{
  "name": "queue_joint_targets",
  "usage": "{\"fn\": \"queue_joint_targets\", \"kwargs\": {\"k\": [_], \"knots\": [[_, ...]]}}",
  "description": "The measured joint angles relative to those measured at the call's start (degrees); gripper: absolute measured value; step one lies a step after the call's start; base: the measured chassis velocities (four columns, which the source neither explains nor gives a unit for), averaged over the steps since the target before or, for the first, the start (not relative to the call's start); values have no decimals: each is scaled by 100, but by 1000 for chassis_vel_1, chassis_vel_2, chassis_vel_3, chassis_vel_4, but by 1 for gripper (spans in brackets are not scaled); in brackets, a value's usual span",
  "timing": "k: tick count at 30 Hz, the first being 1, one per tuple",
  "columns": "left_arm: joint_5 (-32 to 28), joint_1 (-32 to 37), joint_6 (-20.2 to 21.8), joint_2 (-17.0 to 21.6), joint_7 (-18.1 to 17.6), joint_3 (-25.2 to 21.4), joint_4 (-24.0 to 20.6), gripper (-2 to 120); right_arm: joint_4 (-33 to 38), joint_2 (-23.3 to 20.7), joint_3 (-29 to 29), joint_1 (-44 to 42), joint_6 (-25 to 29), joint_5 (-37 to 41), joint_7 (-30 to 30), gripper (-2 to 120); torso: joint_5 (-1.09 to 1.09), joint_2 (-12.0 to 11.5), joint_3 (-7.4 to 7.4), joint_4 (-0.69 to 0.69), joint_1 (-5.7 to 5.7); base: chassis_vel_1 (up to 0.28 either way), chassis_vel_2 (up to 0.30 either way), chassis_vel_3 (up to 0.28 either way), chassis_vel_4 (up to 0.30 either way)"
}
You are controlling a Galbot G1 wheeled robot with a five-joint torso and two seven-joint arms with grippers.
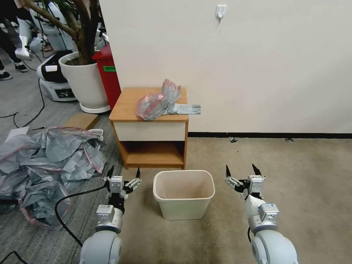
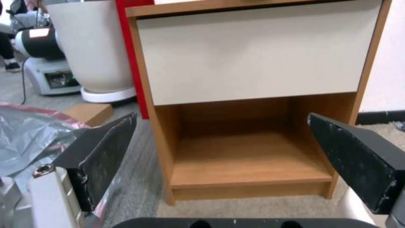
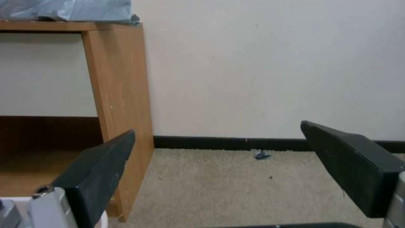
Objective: Pick up the garbage bag from the table and place it over the trash can.
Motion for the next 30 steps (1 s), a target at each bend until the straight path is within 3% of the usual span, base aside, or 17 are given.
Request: {"fn": "queue_joint_targets", "kwargs": {"k": [30], "knots": [[0, 0, 0, 0, 0, 0, 0, 100, 0, 0, 0, 0, 0, 0, 0, 100, 0, 0, 0, 0, 0, 0, 0, 0, 0]]}}
